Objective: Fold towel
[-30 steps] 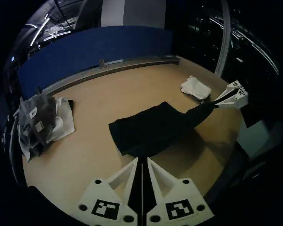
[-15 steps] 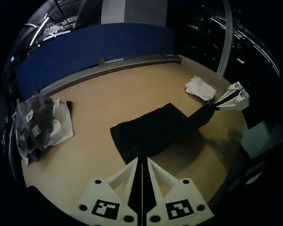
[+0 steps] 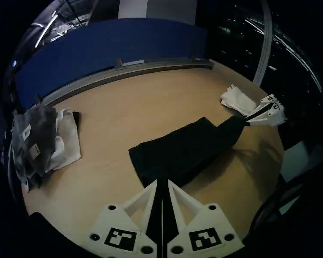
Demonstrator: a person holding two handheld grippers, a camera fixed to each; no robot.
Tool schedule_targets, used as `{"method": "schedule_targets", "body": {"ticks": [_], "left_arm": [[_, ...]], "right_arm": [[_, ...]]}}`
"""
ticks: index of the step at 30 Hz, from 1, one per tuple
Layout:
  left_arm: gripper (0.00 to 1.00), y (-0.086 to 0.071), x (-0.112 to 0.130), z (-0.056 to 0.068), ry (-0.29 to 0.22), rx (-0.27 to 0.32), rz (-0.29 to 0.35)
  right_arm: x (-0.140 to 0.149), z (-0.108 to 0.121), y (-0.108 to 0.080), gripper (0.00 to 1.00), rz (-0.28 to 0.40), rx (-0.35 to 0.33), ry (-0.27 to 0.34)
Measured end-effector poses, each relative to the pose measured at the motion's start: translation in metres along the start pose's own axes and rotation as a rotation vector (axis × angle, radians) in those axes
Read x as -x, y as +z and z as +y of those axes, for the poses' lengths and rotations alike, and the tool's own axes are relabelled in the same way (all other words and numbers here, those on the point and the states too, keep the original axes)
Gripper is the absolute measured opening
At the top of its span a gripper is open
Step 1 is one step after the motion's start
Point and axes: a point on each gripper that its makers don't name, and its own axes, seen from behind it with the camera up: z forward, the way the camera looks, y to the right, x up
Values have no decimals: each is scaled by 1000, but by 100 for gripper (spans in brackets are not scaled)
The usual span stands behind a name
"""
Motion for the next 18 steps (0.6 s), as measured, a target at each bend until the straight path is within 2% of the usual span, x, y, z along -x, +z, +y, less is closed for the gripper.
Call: {"method": "schedule_targets", "body": {"ticks": [9, 18], "left_arm": [[1, 19, 0, -9, -7, 4, -8], [1, 34, -4, -16, 13, 5, -10]], "right_arm": [[1, 5, 16, 5, -27, -10, 43], [-5, 6, 28, 7, -32, -15, 69]]}}
